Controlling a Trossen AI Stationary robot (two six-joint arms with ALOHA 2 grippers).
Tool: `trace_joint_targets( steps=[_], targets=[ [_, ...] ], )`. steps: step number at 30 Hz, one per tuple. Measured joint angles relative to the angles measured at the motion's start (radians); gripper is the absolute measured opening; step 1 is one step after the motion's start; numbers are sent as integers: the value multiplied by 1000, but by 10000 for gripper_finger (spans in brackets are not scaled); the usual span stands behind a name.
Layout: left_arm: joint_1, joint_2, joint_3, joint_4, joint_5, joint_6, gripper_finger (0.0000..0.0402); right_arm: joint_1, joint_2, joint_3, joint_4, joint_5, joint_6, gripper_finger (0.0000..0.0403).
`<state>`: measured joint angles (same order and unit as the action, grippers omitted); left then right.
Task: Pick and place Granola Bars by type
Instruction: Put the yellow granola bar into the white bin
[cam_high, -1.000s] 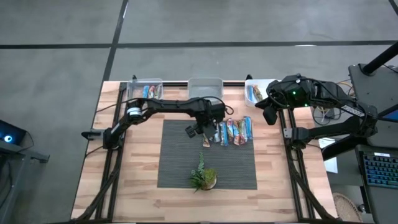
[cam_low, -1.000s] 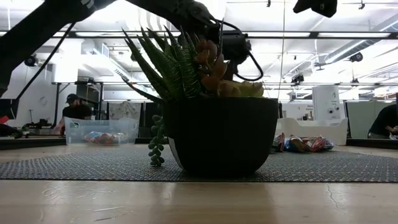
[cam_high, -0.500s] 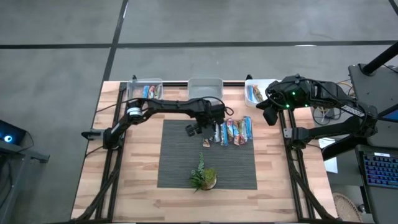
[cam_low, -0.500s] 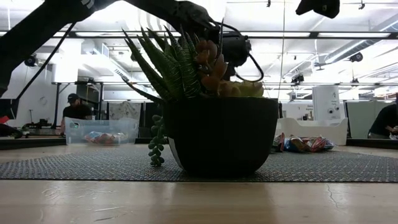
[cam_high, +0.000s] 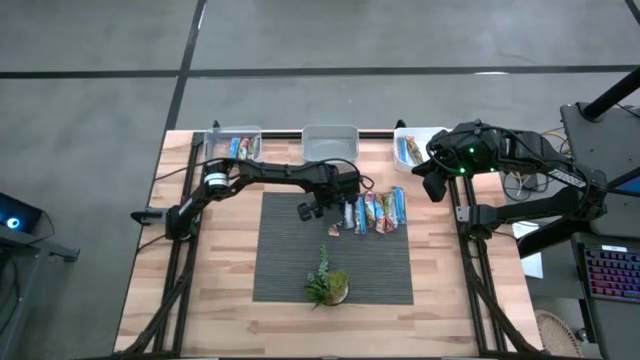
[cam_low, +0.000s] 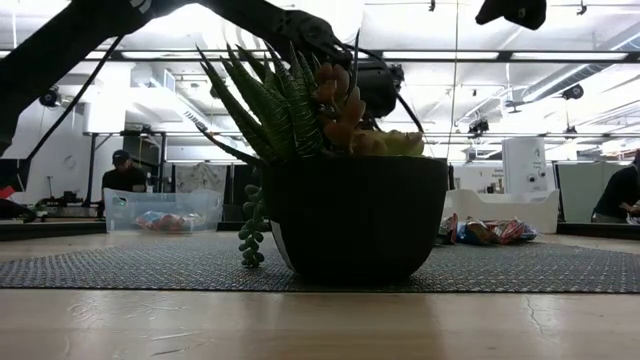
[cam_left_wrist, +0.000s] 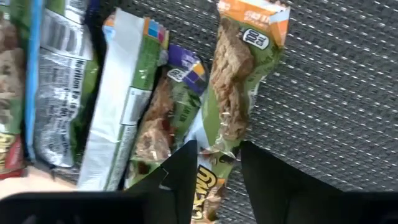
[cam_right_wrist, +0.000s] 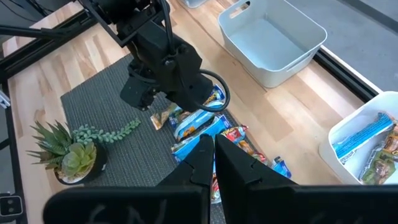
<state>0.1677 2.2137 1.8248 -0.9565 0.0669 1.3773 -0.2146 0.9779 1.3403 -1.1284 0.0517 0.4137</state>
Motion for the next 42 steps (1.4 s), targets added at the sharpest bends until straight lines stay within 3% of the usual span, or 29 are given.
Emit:
trace_joint_targets(
  steps=[18,28,42],
  targets=[
    [-4,-1,-6,20,28,36,108,0,0,-8,1,0,-2,9],
    [-6,0,-31,60,19,-120,108,0,0,-9,1,0,-2,9],
    [-9,1,-29,61,12,-119,105,0,0,-9,1,0,-2,9]
  ],
)
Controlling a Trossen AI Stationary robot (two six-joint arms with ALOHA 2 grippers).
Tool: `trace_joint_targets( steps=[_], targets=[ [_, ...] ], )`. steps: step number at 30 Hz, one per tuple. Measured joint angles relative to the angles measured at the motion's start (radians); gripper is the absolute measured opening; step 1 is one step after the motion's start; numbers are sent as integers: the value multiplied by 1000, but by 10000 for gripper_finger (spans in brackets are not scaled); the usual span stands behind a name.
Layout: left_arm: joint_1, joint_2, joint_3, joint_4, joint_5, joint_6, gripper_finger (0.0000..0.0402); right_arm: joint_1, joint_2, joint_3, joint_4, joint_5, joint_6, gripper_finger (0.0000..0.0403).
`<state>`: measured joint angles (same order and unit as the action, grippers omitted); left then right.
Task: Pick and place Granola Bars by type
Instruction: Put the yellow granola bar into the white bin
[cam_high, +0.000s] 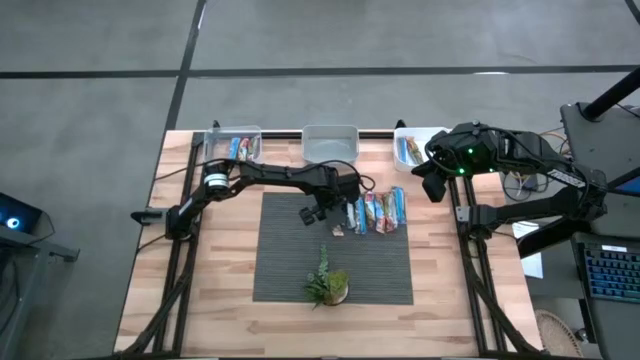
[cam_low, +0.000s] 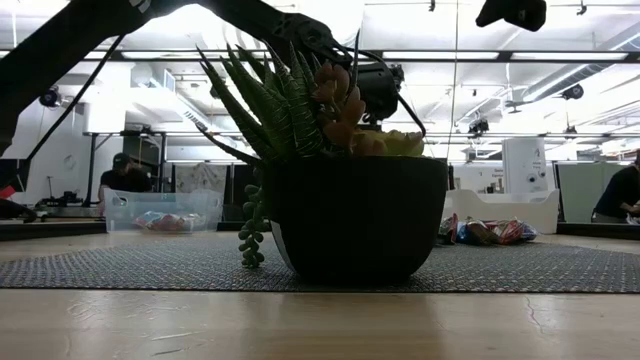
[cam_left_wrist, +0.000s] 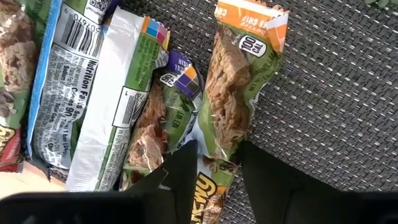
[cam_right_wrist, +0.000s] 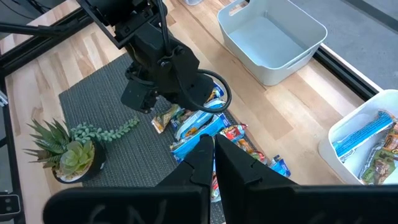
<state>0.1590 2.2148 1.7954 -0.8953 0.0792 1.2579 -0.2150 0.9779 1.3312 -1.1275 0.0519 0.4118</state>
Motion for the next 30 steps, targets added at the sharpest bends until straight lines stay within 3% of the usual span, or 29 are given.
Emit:
trace_joint_targets(
  steps=[14,30],
  targets=[
    [-4,0,0,-19,1,0,31,0,0,0,1,1,0,9],
    [-6,-3,7,-20,0,-9,23,0,0,0,3,2,-1,9]
  ],
)
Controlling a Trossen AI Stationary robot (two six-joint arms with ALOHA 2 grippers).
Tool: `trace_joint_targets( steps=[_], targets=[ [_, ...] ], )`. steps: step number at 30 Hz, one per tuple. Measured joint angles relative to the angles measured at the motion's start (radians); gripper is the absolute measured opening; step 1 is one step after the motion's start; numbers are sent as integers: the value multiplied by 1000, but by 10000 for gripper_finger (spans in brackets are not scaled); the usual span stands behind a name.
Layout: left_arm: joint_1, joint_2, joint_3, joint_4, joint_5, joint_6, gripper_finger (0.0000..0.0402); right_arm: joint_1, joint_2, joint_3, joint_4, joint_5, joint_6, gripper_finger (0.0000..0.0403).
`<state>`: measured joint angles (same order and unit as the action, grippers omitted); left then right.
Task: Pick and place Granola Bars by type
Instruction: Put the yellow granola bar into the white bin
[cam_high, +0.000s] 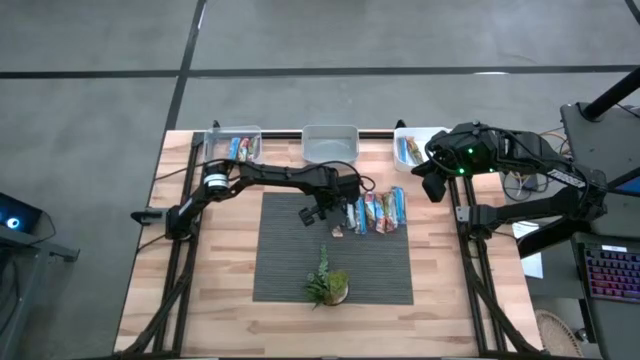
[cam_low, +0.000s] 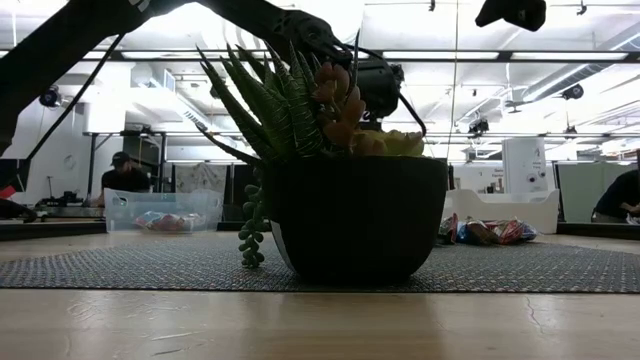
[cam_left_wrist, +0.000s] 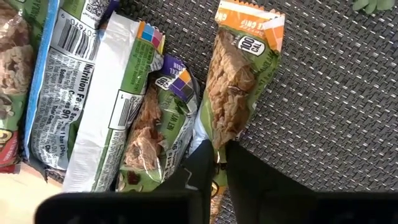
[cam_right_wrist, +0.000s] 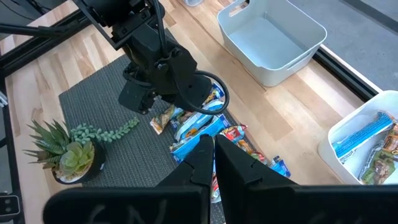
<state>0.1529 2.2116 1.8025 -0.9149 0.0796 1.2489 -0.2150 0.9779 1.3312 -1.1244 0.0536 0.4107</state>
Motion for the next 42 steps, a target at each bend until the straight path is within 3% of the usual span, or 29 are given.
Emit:
trace_joint_targets(
  steps=[14,21,42],
  targets=[
    [-11,-4,18,-14,-6,-27,23,0,0,0,0,3,-4,9],
    [-14,-8,36,-33,-75,-49,23,0,0,0,0,2,-4,9],
    [24,-10,424,-100,-77,-228,23,0,-2,10,1,2,-66,8]
  ],
)
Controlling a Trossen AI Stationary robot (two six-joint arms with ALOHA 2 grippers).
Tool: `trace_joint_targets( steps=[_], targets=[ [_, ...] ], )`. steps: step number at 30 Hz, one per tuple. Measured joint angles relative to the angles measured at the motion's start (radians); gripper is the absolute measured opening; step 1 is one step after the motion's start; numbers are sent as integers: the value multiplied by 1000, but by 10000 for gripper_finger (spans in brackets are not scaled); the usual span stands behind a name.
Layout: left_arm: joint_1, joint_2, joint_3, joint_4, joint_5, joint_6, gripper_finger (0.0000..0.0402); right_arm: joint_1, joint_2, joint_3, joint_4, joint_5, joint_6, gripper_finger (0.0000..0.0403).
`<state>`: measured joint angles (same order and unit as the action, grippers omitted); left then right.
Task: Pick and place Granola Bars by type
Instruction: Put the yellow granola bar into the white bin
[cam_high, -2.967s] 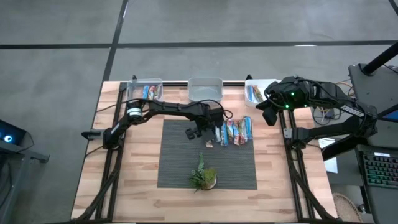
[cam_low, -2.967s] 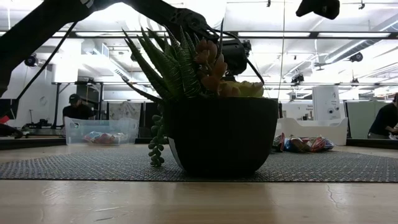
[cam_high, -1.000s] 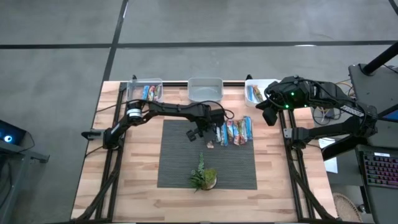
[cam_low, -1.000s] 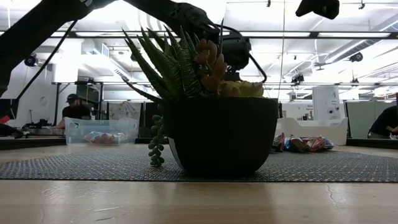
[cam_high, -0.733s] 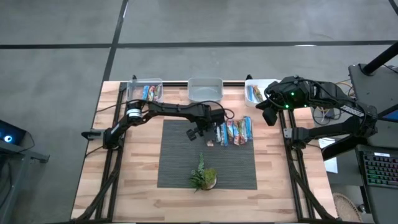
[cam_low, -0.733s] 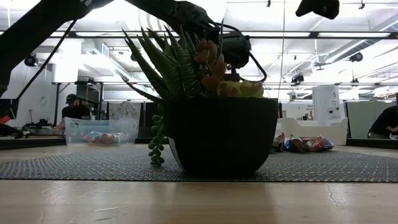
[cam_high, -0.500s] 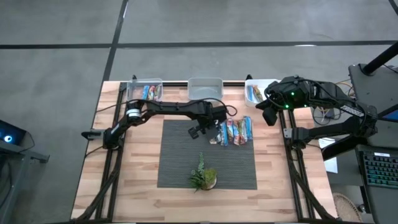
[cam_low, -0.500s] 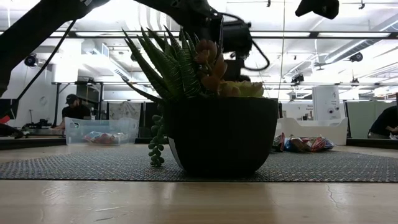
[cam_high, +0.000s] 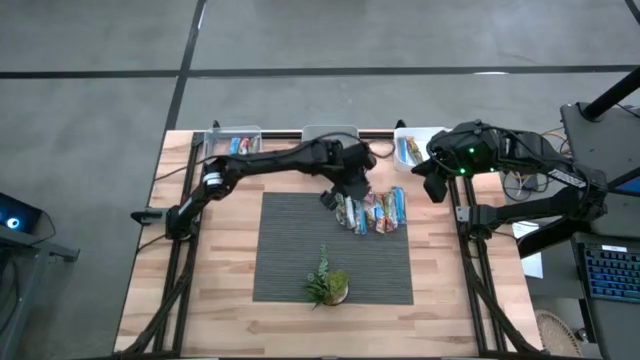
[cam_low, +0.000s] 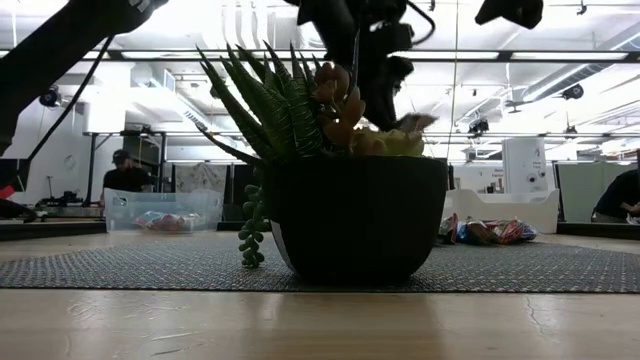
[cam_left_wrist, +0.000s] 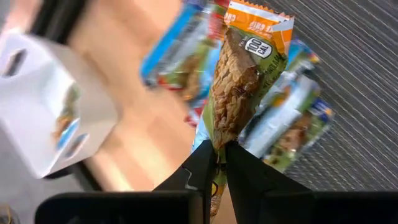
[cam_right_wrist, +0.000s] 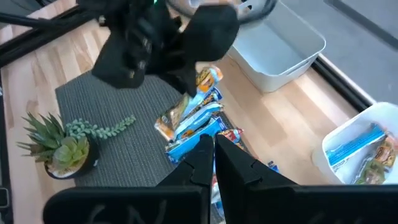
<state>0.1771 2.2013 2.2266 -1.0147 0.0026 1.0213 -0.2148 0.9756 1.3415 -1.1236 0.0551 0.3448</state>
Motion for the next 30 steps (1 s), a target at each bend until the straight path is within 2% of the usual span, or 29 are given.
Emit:
trace_joint_targets(
  steps=[8,20,26,30],
  targets=[
    [52,0,130,-3,4,-74,23,0,-11,146,-2,-2,-83,9],
    [77,-15,130,105,7,-166,23,0,-57,377,-3,1,-180,9],
    [82,-15,130,264,11,-235,23,0,-93,392,-3,34,-173,9],
    [97,-15,130,390,59,-324,23,0,-105,377,-8,53,-169,9]
  ],
)
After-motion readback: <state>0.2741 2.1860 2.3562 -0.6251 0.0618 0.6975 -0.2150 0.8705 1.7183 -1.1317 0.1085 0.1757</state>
